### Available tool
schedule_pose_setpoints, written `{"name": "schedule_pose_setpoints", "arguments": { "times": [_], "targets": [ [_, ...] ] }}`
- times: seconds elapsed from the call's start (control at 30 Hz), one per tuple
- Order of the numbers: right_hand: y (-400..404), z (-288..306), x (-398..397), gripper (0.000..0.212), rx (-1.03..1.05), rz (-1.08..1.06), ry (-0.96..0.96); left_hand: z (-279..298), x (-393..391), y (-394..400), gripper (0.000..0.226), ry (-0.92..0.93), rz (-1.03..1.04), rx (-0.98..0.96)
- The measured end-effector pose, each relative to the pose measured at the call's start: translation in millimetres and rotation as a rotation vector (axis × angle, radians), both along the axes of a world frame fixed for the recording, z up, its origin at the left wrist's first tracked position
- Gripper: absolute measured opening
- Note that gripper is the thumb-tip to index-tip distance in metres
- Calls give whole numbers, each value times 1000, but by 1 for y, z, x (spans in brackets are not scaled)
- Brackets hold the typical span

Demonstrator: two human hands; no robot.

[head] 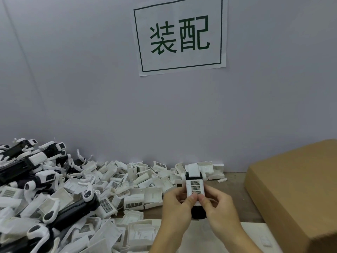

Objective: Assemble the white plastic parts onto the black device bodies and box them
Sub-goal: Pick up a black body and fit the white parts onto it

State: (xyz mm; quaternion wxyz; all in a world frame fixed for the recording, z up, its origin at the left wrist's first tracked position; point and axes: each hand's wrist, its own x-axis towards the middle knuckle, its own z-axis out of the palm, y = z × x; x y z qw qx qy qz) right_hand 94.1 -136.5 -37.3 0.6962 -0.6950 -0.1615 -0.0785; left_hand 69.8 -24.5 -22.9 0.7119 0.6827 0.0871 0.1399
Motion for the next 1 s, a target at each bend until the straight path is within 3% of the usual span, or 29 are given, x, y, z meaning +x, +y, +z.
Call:
{"name": "schedule_pose_setpoints", "arguments": {
  "times": [0.17,0.23,0.33,0.43,0.57,0.67,0.77,0.83,1.0],
  "targets": [
    [2,1,-1,29,86,-67,-27,3,0,-2,12,-15,28,-121],
    [5,-3,-4,28,-18,-117,-116,3,-1,-2,12,-5,33,-191],
    [8,-5,-9,46,-251,-82,-236,4,-3,-2,17,1,46,-306],
    [6,-4,-7,69,-284,-115,-239,10,-2,0,29,10,-19,-362],
    [-4,-4,-4,67,-122,-165,-269,10,3,8,27,-29,190,-216],
    [-11,-5,-2,60,-126,-134,-283,11,3,22,8,-84,335,-149],
    [-12,-5,-2,54,-197,-116,-319,16,-1,30,12,-129,125,-275],
    [-11,-4,-4,52,-219,-101,-339,18,-4,28,15,-154,-12,-220],
    [-10,-4,-4,51,-237,-107,-398,13,-5,26,38,-226,-12,-67]
  ]
}}
